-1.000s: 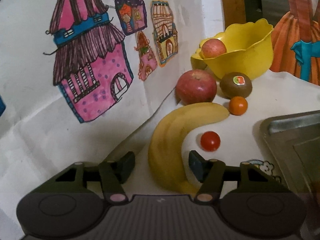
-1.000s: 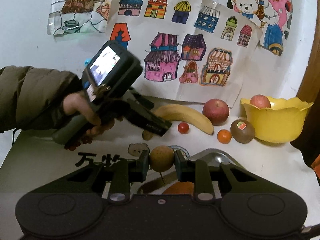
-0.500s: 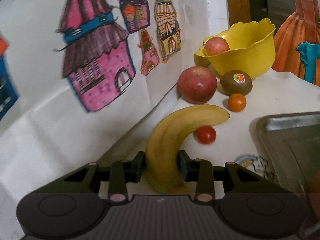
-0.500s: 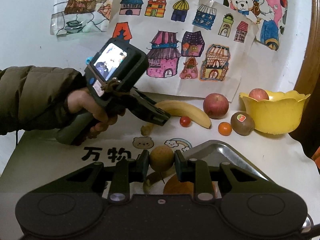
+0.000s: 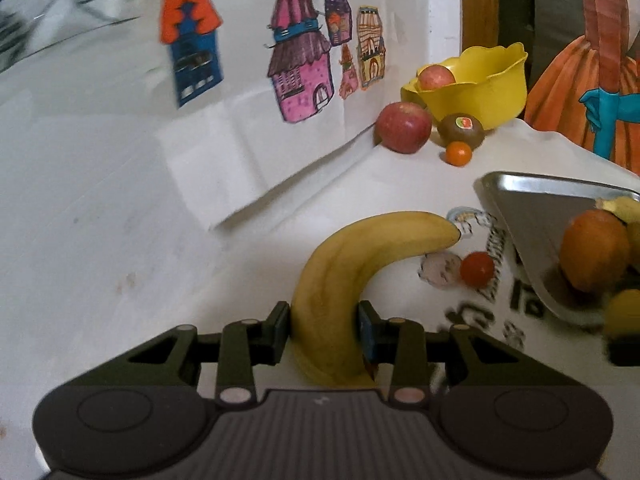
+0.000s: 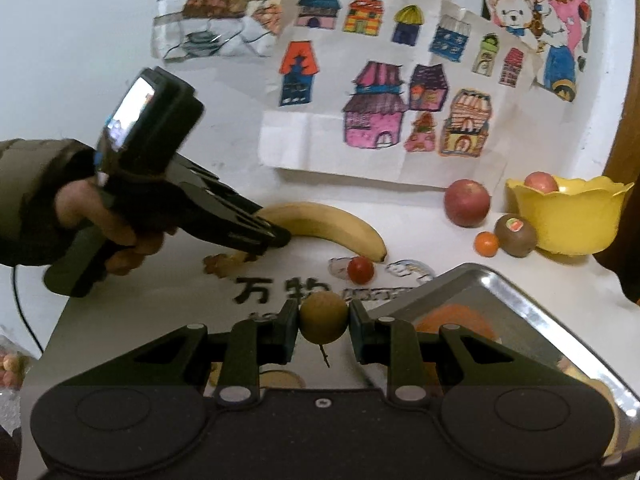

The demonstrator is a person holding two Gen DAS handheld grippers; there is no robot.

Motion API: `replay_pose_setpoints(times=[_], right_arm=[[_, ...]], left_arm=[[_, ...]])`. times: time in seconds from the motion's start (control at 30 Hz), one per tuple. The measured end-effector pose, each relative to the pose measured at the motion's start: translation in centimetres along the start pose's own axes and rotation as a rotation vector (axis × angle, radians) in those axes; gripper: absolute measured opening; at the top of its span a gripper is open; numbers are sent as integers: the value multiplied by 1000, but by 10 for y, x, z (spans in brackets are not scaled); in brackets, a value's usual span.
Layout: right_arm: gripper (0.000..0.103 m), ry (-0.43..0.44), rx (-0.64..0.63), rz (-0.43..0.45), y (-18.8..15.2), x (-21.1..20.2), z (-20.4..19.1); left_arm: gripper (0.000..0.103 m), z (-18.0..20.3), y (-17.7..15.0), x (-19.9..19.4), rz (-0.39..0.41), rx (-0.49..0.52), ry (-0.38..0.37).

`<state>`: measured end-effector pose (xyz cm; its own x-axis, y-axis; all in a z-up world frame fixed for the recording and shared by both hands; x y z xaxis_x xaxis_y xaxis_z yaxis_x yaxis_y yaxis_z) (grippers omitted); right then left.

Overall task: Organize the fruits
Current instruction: 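Lift the banana with the left tool while the right tool lifts the kiwi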

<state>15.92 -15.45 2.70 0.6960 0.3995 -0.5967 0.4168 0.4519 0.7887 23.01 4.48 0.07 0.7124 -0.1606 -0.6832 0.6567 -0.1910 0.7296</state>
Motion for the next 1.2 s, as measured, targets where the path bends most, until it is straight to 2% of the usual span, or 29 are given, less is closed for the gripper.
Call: replay_pose_setpoints(times=[0.27, 0.63, 0.87, 0.93, 0.97, 1.0, 1.03, 1.2], right_arm=[[29, 43, 57, -37, -14, 14, -16], [29, 51, 80, -70, -21, 25, -17], [29, 60, 82, -65, -22, 25, -16], [29, 63, 86, -63, -22, 25, -15], [29, 65, 89, -61, -23, 25, -14], [29, 64, 91, -60, -22, 25, -15], [29, 66, 93, -58, -23, 25, -14], [29, 72, 105, -51, -24, 24, -12]], left_arm=[[40, 5, -19, -27, -13, 5, -25], [43, 4, -22, -26, -9, 16, -39], [61, 2, -10, -8, 8, 71, -62], [63, 1, -6, -4, 10, 69, -75], [61, 1, -6, -2, 7, 65, -82], [53, 1, -5, -2, 6, 66, -93], [49, 3, -5, -2, 5, 75, -104], [47, 7, -5, -3, 7, 87, -87]])
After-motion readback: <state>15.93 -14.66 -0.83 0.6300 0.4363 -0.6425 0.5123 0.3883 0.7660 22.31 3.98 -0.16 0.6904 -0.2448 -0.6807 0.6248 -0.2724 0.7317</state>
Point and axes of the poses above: each gripper's, at about its wrist camera, not at the fingertips, and x roughly the way its jaws point, z to its right, y to its top, the point moved 1 cm from there along x, roughly the way its jaws point, and after that the axes turned 4 degrees about -y, right-handed, at the moved point
